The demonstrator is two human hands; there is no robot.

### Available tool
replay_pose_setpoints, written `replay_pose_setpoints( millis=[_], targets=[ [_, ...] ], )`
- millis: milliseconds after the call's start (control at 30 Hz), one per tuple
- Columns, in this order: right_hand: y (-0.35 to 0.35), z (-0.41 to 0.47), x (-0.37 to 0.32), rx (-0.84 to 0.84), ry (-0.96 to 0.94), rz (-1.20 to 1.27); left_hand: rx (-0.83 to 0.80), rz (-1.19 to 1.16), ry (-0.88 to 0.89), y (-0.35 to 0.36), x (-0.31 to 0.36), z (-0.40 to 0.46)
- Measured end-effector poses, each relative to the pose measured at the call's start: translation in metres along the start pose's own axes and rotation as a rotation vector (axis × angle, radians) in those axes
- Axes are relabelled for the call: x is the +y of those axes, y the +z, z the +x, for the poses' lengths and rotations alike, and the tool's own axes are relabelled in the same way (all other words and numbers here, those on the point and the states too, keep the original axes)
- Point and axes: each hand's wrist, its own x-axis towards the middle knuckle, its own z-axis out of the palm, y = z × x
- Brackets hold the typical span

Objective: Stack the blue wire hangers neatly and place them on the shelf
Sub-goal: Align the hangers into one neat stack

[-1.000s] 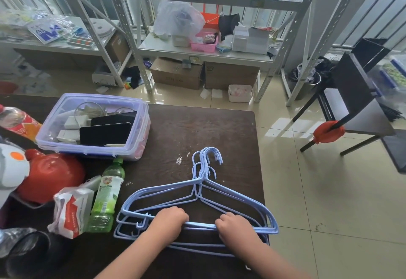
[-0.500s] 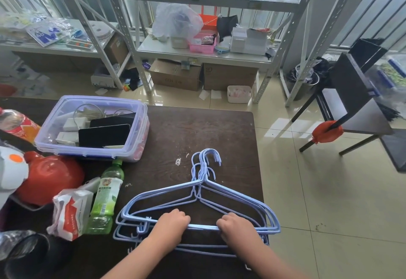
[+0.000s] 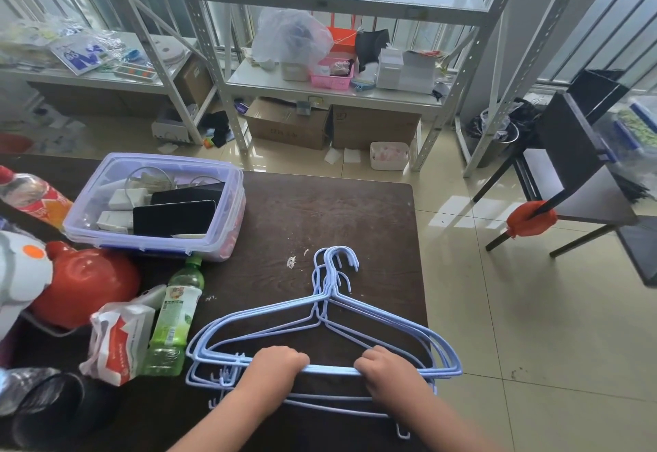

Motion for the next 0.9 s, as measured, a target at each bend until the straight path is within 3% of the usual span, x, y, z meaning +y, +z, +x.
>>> replay_pose_setpoints(
  millis=[100,200,333,467,733,900],
  targets=[
    [0.002,-0.004,0.0,0.049,0.018,0.058,-0.012,-0.008,0.01,-0.004,0.0,0.0],
    [-0.007,-0.007,-0.002,0.081,0.049,0.066,0.15,0.015,0.012,-0.014,0.0,-0.003],
    [-0.017,-0.008,-0.002,0.108,0.063,0.039,0.21,-0.005,0.02,-0.012,-0.004,0.001],
    [-0.029,-0.007,0.002,0.159,0.037,0.003,0.21,0.045,0.101,-0.027,-0.006,-0.003],
    [-0.041,-0.004,0.004,0.254,0.038,0.043,0.379,0.035,0.091,-0.032,-0.003,-0.005],
    [-0.036,-0.015,-0.001,0.261,0.002,0.069,0.386,0.012,0.08,-0.023,0.006,-0.018]
  ],
)
